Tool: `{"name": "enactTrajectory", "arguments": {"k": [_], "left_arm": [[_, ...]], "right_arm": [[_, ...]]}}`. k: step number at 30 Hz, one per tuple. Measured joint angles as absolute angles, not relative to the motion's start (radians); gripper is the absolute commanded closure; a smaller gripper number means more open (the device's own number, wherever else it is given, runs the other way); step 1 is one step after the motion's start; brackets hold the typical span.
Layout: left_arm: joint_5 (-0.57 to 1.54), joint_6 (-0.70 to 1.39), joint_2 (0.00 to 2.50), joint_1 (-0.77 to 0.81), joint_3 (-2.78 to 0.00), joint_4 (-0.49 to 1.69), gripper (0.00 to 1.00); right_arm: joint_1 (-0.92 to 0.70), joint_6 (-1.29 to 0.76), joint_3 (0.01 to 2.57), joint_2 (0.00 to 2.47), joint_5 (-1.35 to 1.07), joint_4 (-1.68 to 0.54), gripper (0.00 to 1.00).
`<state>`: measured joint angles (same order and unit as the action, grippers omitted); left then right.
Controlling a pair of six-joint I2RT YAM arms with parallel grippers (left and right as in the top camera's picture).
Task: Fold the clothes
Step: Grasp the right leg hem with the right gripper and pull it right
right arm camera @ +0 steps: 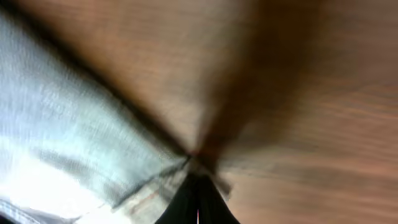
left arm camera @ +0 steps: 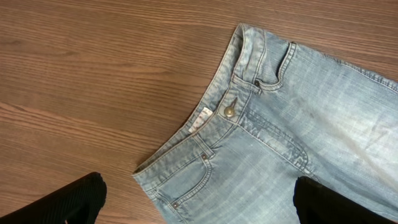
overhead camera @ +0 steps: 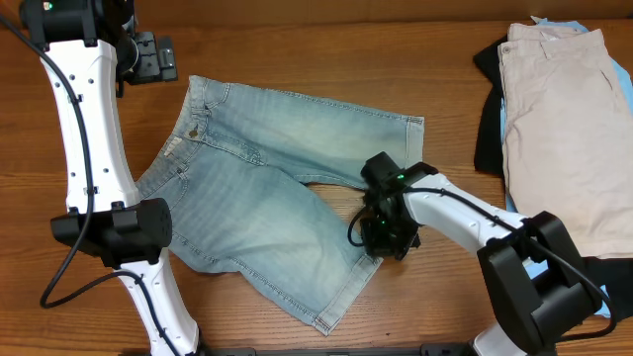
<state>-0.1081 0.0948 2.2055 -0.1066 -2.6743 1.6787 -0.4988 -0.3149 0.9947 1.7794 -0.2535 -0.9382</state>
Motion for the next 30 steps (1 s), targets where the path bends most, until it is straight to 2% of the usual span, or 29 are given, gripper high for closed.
{"name": "enactTrajectory", "arguments": {"k": [10,13,15,17,18,25,29,30], "left_arm": [[-0.108,0.095,2.206,-0.107,-2.674,1.686,0.0],[-0.108,0.094,2.206,-0.107,-2.674,1.687,0.0],[-0.108,0.094,2.206,-0.107,-2.674,1.687,0.0],[-0.108,0.094,2.206,-0.107,-2.674,1.687,0.0],[-0.108,0.094,2.206,-0.107,-2.674,1.687,0.0],[-0.108,0.094,2.206,-0.107,-2.674,1.686,0.0],[-0.108,0.094,2.206,-0.107,-2.674,1.686,0.0],[-0.108,0.094,2.206,-0.107,-2.674,1.687,0.0]], "right_arm": [[-0.198,-0.322,1.0,1.779,-0.226,-0.771,0.95],[-0.149,-0.263,1.018,1.779,-0.287,-0.802,0.67],[-0.15,-0.206,1.033,1.779,-0.341,-0.846,0.52],[-0.178,-0.122,1.046,1.779,-0.4,-0.912,0.41],[-0.186,-0.118,1.046,1.779,-0.409,-0.921,0.39],[-0.37,-0.031,1.032,1.779,-0.435,-0.965,0.37],[-0.443,-0.052,1.016,1.779,-0.416,-0.944,0.41],[-0.462,-0.063,1.011,1.779,-0.402,-0.936,0.45]]}}
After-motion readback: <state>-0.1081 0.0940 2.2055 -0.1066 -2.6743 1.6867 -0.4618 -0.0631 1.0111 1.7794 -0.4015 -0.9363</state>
